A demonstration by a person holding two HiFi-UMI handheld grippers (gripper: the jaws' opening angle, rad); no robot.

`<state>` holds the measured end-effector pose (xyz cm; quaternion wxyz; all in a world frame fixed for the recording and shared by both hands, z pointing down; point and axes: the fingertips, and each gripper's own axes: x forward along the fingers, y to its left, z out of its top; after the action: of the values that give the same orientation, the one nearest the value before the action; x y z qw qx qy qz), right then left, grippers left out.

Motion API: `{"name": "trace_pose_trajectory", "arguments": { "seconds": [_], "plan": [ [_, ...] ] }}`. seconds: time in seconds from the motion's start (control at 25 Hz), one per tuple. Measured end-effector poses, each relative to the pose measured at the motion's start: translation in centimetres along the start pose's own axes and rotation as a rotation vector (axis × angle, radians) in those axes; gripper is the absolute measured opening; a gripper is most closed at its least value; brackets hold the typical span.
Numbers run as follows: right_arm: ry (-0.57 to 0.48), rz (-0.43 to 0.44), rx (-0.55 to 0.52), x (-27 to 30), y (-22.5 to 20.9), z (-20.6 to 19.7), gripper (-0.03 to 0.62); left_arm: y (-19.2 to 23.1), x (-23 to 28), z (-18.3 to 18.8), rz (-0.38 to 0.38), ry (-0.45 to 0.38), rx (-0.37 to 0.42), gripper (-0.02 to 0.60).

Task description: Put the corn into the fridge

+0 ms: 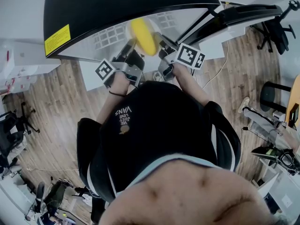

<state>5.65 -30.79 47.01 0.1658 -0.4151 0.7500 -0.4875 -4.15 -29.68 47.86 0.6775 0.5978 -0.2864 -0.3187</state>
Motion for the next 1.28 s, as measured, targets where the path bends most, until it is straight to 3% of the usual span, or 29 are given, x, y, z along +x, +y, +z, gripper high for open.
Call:
{"name": "trace_pose_trajectory", "arguments": {
  "seconds": [0.76,1.04,1.28],
  "plan": [
    [-0.044,0.006,0.020,0.1,0.0,1.0,0.031,-0.5,0.3,-0.1,-0.019,-0.028,-0.057,0.052],
    [-0.064,0.011,0.014,-0.4,0.3,1.2,0.085,-0.6,0.3,0.1,-0.015,-0.038,-0.054,0.054],
    [-0.105,0.020,-0.078,-1.5,1.1,1.9,0.128,-0.7,0.3,0.1,-0.015,-0.045,-0.056,0.055]
  ]
}}
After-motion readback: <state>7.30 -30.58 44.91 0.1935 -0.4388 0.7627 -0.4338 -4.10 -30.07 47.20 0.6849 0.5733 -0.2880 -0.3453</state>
